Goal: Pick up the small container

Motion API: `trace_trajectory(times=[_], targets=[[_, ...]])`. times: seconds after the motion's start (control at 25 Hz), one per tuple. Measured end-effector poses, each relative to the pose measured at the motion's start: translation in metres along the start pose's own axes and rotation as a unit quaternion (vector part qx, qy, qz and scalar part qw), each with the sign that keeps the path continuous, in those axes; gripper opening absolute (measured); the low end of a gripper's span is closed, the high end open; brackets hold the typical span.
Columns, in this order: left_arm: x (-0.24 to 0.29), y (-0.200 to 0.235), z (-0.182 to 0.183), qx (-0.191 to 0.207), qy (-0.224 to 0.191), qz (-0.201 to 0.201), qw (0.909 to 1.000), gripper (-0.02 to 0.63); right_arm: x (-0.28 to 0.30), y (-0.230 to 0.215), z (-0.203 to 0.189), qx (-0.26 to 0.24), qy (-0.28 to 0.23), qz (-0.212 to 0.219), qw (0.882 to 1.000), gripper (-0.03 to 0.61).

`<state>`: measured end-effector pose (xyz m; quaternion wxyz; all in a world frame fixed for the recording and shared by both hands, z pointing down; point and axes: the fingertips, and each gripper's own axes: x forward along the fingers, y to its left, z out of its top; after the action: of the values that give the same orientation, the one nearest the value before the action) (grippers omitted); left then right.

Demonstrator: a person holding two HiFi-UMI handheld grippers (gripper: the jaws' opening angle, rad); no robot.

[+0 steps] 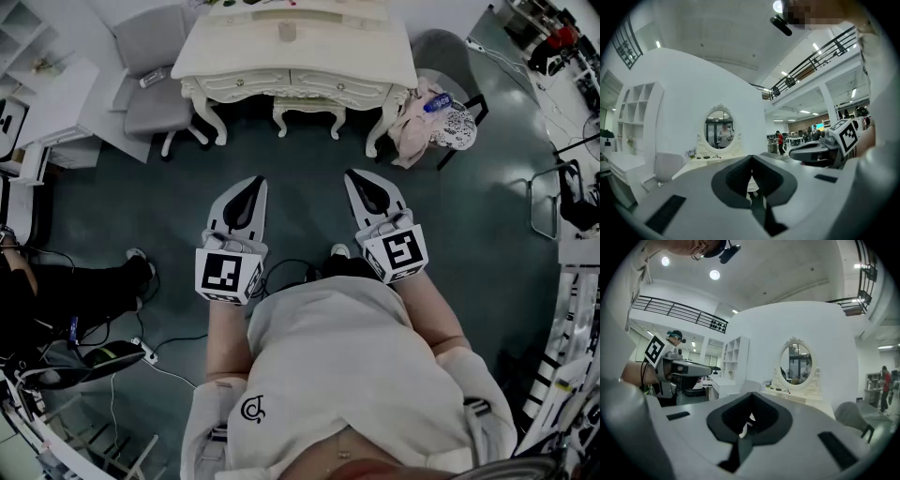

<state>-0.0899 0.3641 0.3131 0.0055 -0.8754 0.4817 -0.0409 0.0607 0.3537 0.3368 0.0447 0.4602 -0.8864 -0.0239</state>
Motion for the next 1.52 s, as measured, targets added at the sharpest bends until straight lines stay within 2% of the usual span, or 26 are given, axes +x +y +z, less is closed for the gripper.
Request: trace_trajectory(times=[0.44, 0.92, 1.2, 1.52], targets=[[-0.008, 0.001, 0.002, 0.001, -0.009, -0.005, 0.9999, 0.012, 0.002, 0.012, 0.002, 0.0, 0.001, 0.009, 1.0, 0.005], [0.011, 0.023, -0.012, -0.003, 0.006, 0.023, 0.9997, 0.012, 0.039, -0.005, -0.017, 0.032, 0.013, 0.022, 0.999, 0.006], [0.072, 0.063, -0.024, -0.007, 0.021, 0.048, 0.9986, 0.012, 0.111, -0.048, -0.029, 0.035, 0.013, 0.045, 0.998, 0.006], [0.197, 0.133, -0.017, -0.006, 0.027, 0.072, 0.997, 0.012, 0.23, -0.142, -0.025, 0.036, 0.008, 0.064, 0.997, 0.006]])
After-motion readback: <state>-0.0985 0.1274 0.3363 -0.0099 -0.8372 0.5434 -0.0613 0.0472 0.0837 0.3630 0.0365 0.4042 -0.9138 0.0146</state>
